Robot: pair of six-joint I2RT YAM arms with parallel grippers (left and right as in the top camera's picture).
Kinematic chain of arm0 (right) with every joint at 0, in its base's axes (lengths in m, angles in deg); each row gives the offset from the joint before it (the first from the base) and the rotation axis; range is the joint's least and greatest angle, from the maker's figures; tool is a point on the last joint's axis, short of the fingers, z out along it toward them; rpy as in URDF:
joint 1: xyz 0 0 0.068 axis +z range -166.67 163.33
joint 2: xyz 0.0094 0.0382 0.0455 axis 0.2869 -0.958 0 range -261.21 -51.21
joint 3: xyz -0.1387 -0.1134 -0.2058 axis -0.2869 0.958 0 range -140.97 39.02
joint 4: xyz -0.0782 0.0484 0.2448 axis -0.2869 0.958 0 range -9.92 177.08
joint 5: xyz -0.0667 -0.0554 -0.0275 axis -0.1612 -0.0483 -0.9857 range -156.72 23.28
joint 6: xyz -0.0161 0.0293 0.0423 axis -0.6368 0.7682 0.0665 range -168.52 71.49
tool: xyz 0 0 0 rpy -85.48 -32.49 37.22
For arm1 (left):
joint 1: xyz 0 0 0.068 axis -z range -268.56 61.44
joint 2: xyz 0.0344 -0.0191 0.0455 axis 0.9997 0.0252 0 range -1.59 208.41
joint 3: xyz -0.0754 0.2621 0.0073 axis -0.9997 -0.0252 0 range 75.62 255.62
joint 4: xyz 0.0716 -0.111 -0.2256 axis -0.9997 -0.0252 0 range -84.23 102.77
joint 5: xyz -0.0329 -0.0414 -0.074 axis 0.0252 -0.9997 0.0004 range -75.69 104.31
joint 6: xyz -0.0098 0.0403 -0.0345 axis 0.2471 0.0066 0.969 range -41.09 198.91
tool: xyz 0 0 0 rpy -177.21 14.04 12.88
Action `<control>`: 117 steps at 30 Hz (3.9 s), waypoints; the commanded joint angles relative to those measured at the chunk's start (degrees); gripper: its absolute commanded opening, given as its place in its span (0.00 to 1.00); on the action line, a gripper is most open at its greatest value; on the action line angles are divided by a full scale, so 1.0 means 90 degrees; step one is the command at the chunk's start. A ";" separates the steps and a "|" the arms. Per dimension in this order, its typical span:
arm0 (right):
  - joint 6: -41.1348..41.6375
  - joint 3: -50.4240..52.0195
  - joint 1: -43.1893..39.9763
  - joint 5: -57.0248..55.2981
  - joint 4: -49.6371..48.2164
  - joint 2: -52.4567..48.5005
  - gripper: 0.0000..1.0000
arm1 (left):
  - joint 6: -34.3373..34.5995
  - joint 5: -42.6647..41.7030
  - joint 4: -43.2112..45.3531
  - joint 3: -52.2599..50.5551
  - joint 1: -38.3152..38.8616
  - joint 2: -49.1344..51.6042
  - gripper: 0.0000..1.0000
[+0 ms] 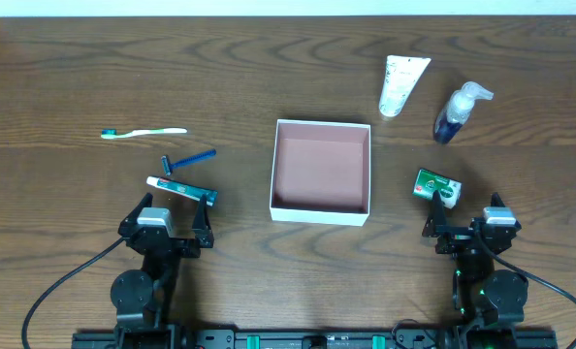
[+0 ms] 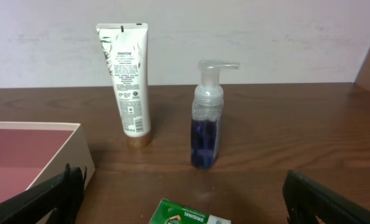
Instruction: Pack container
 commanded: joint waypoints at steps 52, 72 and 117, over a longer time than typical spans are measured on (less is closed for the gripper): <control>0.0170 0.0010 -0.0034 0.1263 -0.0852 0.0034 0.99 | -0.0129 -0.0134 -0.0211 -0.0112 -0.0032 -0.0039 0.98; -0.0947 -0.6380 -0.0034 0.3640 0.1566 -0.6290 0.99 | -0.0129 -0.0134 -0.0211 -0.0112 -0.0032 -0.0039 0.98; -0.3439 -1.0025 -0.0197 0.2968 0.2963 -1.1606 0.63 | -0.0129 -0.0134 -0.0211 -0.0112 -0.0032 -0.0039 0.98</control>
